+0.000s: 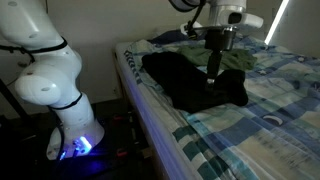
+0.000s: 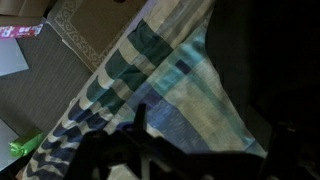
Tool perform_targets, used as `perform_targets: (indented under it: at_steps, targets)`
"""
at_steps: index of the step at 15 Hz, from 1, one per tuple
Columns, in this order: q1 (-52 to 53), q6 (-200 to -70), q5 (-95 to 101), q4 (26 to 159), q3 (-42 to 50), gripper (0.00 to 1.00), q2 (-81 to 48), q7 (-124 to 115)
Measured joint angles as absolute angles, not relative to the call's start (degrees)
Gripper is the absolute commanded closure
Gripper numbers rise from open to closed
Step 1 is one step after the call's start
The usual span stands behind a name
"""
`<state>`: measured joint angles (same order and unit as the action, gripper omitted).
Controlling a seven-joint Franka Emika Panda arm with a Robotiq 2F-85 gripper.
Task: Unfold the black shirt
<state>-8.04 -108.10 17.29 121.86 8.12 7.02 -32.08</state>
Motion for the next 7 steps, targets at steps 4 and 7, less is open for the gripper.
perform_targets:
  at_steps: [4, 7]
  targets:
    - [-8.01, -106.35, 17.58, 123.52, 7.82, 0.0, 7.04, -32.0]
    - [-8.01, -106.41, 17.62, 123.72, 7.79, 0.0, 6.9, -32.0]
